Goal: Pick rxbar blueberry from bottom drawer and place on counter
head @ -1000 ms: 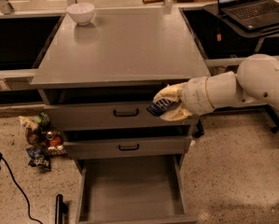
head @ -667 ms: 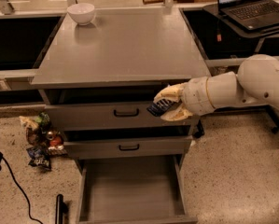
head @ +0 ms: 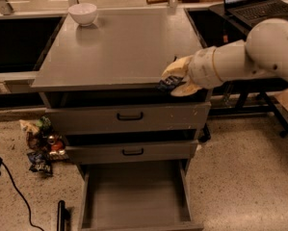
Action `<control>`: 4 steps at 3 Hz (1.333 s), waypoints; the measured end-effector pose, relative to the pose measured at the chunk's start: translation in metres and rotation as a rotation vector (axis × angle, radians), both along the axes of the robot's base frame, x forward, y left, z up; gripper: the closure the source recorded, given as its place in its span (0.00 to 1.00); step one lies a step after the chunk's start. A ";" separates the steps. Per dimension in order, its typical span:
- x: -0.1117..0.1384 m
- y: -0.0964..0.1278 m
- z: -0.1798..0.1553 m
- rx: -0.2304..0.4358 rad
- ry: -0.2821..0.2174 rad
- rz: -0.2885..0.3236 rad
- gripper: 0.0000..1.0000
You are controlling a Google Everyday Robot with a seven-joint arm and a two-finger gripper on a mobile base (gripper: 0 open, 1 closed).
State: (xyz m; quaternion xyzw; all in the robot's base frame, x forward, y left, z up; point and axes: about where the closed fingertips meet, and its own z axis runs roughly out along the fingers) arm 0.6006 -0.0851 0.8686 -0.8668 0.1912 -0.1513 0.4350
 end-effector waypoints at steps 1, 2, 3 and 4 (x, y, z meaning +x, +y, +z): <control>0.038 0.002 0.029 -0.021 -0.091 0.058 1.00; 0.049 -0.005 0.060 0.004 -0.141 0.037 1.00; 0.049 -0.004 0.059 0.006 -0.140 0.038 1.00; 0.073 0.015 0.056 0.031 -0.147 0.088 1.00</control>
Offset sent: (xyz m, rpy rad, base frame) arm 0.0302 0.0014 0.0220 -0.0212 -0.0734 0.0492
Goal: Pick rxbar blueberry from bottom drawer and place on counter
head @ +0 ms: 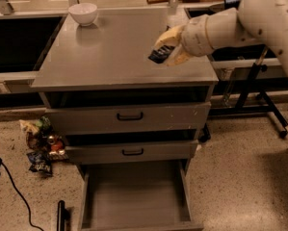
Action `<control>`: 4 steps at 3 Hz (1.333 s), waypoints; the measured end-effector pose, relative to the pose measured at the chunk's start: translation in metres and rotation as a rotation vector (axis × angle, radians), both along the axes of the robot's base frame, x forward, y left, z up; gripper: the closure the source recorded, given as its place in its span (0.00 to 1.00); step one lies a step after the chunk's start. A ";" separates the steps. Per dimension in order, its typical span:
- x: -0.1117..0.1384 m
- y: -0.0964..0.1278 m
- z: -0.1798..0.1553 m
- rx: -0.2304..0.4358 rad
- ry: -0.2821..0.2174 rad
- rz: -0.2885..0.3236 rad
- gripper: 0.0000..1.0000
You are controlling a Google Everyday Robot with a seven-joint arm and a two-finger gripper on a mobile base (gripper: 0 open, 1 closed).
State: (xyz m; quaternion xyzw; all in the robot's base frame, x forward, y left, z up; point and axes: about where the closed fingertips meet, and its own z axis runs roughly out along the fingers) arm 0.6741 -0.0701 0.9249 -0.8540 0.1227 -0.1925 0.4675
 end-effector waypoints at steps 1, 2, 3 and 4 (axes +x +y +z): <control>0.035 0.024 -0.001 0.005 -0.015 0.053 1.00; 0.065 0.044 -0.006 -0.009 -0.025 0.082 1.00; 0.093 0.059 -0.016 -0.012 -0.007 0.088 0.81; 0.114 0.070 -0.025 -0.012 0.006 0.089 0.58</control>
Offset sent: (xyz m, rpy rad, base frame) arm 0.1040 0.0633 -0.0059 -0.0275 -0.0437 0.1080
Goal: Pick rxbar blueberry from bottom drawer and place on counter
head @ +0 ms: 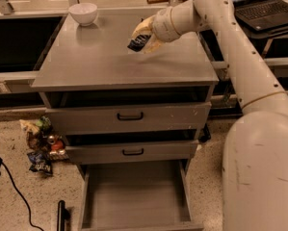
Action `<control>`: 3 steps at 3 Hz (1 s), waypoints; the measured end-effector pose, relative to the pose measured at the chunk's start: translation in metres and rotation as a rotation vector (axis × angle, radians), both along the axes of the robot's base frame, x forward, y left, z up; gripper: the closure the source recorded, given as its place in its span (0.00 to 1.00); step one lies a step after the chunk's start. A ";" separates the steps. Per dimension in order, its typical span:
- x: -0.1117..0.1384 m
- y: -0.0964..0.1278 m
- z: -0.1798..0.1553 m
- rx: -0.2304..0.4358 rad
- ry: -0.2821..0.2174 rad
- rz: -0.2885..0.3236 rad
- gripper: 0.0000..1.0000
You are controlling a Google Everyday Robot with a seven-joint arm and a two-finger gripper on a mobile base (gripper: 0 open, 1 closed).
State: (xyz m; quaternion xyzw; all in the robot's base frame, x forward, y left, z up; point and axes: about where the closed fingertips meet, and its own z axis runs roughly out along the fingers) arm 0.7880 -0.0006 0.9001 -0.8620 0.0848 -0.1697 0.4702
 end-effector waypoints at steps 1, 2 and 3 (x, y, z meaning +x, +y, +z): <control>0.013 0.007 -0.004 0.000 0.003 0.006 0.34; 0.021 0.017 -0.002 0.005 -0.005 0.018 0.11; 0.027 0.023 -0.001 0.010 -0.003 0.026 0.00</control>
Offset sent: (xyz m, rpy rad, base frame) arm 0.0416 0.0178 0.0116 0.0116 -0.0236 0.0245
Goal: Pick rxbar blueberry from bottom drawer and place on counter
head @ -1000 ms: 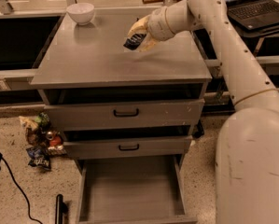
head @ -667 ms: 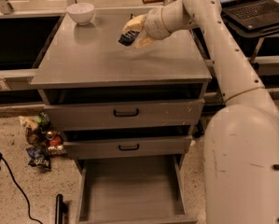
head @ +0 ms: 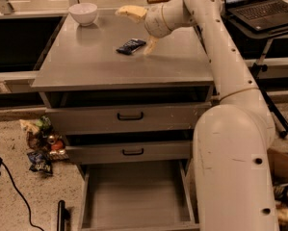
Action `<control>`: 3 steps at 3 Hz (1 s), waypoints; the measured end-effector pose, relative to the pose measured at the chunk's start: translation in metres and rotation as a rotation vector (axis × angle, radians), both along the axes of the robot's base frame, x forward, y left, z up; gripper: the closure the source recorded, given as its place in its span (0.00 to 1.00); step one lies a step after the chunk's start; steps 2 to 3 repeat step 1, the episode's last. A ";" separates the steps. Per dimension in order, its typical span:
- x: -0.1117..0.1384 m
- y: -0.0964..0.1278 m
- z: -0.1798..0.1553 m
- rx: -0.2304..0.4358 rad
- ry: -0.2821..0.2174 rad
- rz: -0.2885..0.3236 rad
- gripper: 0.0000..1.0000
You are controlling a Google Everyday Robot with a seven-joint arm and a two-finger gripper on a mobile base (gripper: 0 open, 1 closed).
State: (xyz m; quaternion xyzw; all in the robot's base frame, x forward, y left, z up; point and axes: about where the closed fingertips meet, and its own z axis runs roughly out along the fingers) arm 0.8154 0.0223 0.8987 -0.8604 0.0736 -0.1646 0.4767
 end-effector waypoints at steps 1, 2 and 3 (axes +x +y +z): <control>0.007 -0.008 0.003 0.016 -0.005 -0.019 0.00; 0.007 -0.008 0.003 0.016 -0.005 -0.019 0.00; 0.007 -0.008 0.003 0.016 -0.005 -0.019 0.00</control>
Offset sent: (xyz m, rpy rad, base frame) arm 0.0000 0.0000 0.0000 0.0000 0.0000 0.0000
